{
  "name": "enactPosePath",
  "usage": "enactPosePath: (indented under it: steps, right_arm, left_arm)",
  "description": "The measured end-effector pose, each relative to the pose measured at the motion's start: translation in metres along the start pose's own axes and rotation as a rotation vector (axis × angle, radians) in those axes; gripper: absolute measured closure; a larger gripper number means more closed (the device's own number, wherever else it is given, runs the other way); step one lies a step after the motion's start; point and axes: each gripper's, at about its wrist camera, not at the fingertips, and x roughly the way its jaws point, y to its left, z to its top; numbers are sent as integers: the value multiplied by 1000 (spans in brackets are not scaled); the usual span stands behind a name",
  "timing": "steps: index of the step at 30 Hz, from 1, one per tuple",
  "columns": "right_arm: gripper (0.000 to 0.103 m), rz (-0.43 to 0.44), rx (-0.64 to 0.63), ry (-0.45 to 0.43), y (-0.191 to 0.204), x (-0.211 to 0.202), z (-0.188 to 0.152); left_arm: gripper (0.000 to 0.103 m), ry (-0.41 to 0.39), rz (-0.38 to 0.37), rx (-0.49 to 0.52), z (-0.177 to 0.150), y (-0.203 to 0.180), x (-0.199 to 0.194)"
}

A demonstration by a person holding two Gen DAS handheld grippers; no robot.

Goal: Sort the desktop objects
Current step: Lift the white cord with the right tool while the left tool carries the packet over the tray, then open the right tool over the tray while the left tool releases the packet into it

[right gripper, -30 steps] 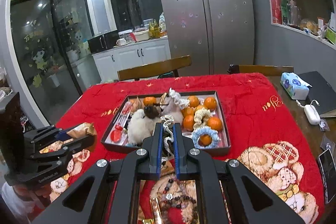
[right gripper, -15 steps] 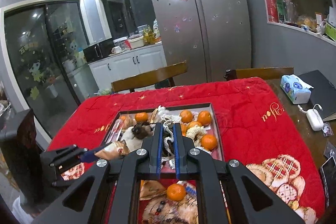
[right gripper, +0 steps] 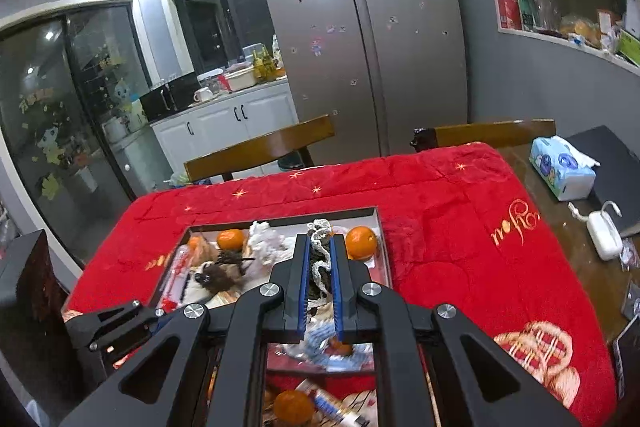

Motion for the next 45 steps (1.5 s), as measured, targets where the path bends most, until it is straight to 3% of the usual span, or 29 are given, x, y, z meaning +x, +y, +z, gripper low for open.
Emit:
enactPosePath:
  steps: [9, 19, 23, 30, 45]
  right_arm:
    - [93, -8, -40, -2, 2, 30, 6]
    - [93, 5, -81, 27, 3, 68, 7]
    - [92, 6, -82, 92, -5, 86, 3]
    - [92, 35, -60, 173, -21, 110, -7]
    - [89, 58, -34, 189, -22, 115, -13]
  left_arm:
    - [71, 39, 3, 0, -8, 0, 31]
    - [71, 96, -85, -23, -17, 5, 69]
    - [71, 117, -90, -33, -20, 7, 78]
    - [70, 150, -32, -66, -24, 14, 90]
    - [70, 148, -1, -53, -26, 12, 96]
